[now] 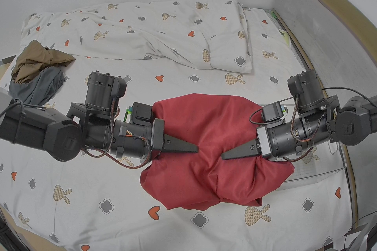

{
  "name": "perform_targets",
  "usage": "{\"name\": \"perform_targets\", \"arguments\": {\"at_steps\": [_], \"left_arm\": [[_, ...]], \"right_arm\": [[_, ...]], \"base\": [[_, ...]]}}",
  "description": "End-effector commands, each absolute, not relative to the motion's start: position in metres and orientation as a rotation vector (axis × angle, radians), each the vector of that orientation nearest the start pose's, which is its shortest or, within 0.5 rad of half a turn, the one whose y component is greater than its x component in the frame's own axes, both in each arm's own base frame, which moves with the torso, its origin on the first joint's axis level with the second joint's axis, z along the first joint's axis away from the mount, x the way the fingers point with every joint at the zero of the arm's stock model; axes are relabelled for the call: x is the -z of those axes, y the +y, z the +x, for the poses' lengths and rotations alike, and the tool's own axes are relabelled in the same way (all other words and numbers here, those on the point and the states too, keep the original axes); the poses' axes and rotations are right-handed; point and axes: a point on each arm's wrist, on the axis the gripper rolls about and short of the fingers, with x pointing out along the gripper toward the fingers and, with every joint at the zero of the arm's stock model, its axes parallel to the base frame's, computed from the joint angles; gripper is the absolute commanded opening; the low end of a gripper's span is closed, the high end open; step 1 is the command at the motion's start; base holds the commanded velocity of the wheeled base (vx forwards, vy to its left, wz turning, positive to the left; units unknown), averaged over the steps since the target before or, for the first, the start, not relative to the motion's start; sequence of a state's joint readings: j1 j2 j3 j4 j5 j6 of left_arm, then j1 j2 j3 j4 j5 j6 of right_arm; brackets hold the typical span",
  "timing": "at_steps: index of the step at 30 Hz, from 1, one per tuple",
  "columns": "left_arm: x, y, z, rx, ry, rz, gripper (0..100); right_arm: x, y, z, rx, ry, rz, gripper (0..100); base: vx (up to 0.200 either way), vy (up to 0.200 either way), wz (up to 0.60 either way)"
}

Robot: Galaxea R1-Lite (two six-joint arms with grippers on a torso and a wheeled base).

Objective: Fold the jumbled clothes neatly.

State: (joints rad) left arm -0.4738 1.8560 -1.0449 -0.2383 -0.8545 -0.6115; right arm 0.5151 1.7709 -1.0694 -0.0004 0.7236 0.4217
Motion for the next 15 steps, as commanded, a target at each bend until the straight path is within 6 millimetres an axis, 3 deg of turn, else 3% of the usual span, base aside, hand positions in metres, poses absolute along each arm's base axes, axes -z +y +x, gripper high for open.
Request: {"name": "perform_targets", "arguments": {"at_steps": [1,6,15], "left_arm": [[-0.161,-0.170,0.294,1.069,0.983,-0.618,0],[-0.161,-0.171,0.296,1.075,0.972,-0.611,0],[-0.166,-0.179,0.303,1.097,0.952,-0.603,0]], "right_arm": [[-0.179,0.166,0.266,-1.012,0.972,0.429,0],[-0.185,0.158,0.267,-1.002,0.947,0.439,0],[-0.190,0.144,0.271,-0.965,0.915,0.456,0]], "base": [[0.000,-0.200,0.00],[0.000,-0.200,0.00],[0.000,0.000,0.00]]}}
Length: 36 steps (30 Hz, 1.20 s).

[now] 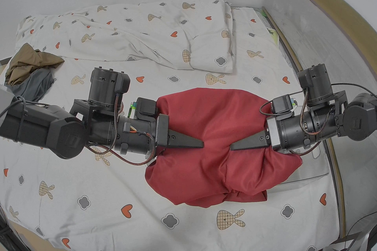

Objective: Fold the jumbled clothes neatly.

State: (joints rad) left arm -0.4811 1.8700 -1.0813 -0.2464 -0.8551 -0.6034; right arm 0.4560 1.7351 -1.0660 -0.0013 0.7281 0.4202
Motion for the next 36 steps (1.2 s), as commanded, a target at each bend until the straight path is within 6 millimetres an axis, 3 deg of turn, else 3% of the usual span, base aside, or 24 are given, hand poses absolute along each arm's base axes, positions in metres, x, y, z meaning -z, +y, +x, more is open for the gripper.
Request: {"name": "perform_targets", "arguments": {"at_steps": [1,11,22,36], "left_arm": [[-0.166,-0.181,0.303,1.102,0.952,-0.601,0],[-0.167,-0.202,0.314,1.139,0.949,-0.589,0],[-0.184,-0.227,0.313,1.206,0.925,-0.589,0],[-0.166,-0.262,0.314,1.257,0.982,-0.564,0]], "right_arm": [[-0.190,0.143,0.272,-0.962,0.914,0.458,0],[-0.192,0.132,0.277,-0.926,0.896,0.473,0],[-0.205,0.108,0.273,-0.876,0.833,0.495,0],[-0.197,0.079,0.264,-0.787,0.835,0.526,0]], "base": [[0.000,0.000,0.00],[0.000,0.000,0.00],[0.000,0.000,0.00],[0.000,0.000,0.00]]}}
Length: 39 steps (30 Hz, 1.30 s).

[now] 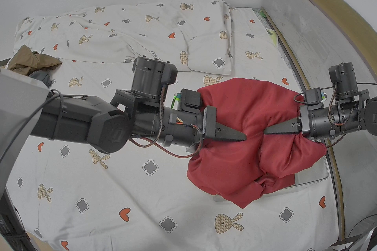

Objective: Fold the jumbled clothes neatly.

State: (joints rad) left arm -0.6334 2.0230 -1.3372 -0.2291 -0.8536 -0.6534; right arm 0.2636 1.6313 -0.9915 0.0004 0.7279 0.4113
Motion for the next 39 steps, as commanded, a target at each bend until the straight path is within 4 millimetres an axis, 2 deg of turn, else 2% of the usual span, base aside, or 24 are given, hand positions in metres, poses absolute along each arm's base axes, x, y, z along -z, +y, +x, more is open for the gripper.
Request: {"name": "perform_targets", "arguments": {"at_steps": [1,10,17,27,30,32,35,36,39], "left_arm": [[-0.166,-0.263,0.313,1.258,0.982,-0.563,0],[-0.172,-0.284,0.320,1.300,0.955,-0.562,0],[-0.169,-0.291,0.322,1.310,0.958,-0.562,0],[-0.141,-0.307,0.337,1.296,0.997,-0.563,0],[-0.137,-0.310,0.340,1.294,1.000,-0.563,0],[-0.130,-0.312,0.346,1.289,1.004,-0.563,0],[-0.128,-0.312,0.347,1.286,1.007,-0.564,0],[-0.121,-0.314,0.352,1.279,1.013,-0.566,0],[-0.117,-0.314,0.356,1.272,1.013,-0.569,0]], "right_arm": [[-0.196,0.078,0.264,-0.785,0.835,0.526,0],[-0.193,0.055,0.260,-0.722,0.805,0.524,0],[-0.194,0.050,0.256,-0.706,0.797,0.529,0],[-0.187,0.043,0.259,-0.679,0.805,0.526,0],[-0.179,0.040,0.262,-0.669,0.819,0.519,0],[-0.166,0.036,0.272,-0.654,0.843,0.512,0],[-0.162,0.035,0.276,-0.650,0.854,0.513,0],[-0.149,0.033,0.286,-0.635,0.886,0.524,0],[-0.142,0.031,0.297,-0.632,0.891,0.517,0]], "base": [[0.000,0.000,0.00],[0.000,0.000,0.00],[0.000,0.000,0.00],[0.000,0.000,0.00],[0.000,0.000,0.00],[0.000,0.000,0.00],[0.000,0.000,0.00],[0.000,0.000,0.00],[0.000,0.000,0.00]]}}
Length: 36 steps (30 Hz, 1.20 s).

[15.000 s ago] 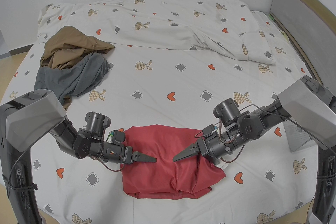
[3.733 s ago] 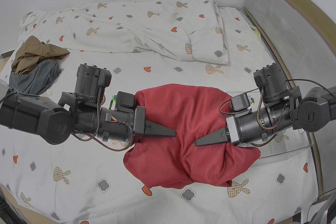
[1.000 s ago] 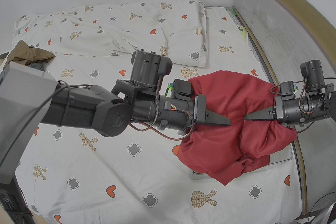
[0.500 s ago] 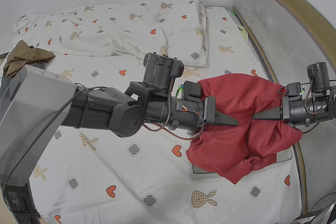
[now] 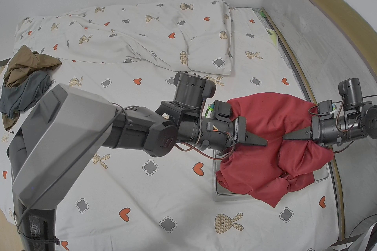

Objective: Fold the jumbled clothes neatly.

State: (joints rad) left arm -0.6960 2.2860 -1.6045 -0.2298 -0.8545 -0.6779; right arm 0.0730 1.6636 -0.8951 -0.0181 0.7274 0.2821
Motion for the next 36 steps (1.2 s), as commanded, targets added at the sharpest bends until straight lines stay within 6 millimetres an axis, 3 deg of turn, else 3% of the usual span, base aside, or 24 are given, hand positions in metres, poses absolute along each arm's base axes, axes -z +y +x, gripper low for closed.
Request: {"name": "perform_targets", "arguments": {"at_steps": [1,14,28,29,31,32,36], "left_arm": [[-0.115,-0.313,0.358,1.267,1.015,-0.571,0],[-0.094,-0.316,0.369,1.246,1.039,-0.575,0],[-0.092,-0.318,0.373,1.247,1.031,-0.575,0],[-0.092,-0.318,0.373,1.247,1.031,-0.575,100],[-0.093,-0.318,0.372,1.248,1.029,-0.574,100],[-0.093,-0.318,0.373,1.249,1.027,-0.574,100],[-0.098,-0.317,0.372,1.256,1.013,-0.570,100]], "right_arm": [[-0.139,0.031,0.300,-0.632,0.893,0.516,0],[-0.122,0.033,0.313,-0.631,0.909,0.518,0],[-0.122,0.034,0.319,-0.633,0.903,0.515,0],[-0.122,0.034,0.319,-0.633,0.903,0.515,0],[-0.122,0.034,0.318,-0.634,0.903,0.516,0],[-0.122,0.034,0.319,-0.635,0.901,0.515,100],[-0.123,0.033,0.319,-0.633,0.900,0.517,100]], "base": [[0.000,0.000,0.00],[0.000,0.000,0.00],[0.000,0.000,0.00],[0.000,0.000,0.00],[0.000,0.000,0.00],[0.000,0.000,0.00],[0.000,0.000,0.00]]}}
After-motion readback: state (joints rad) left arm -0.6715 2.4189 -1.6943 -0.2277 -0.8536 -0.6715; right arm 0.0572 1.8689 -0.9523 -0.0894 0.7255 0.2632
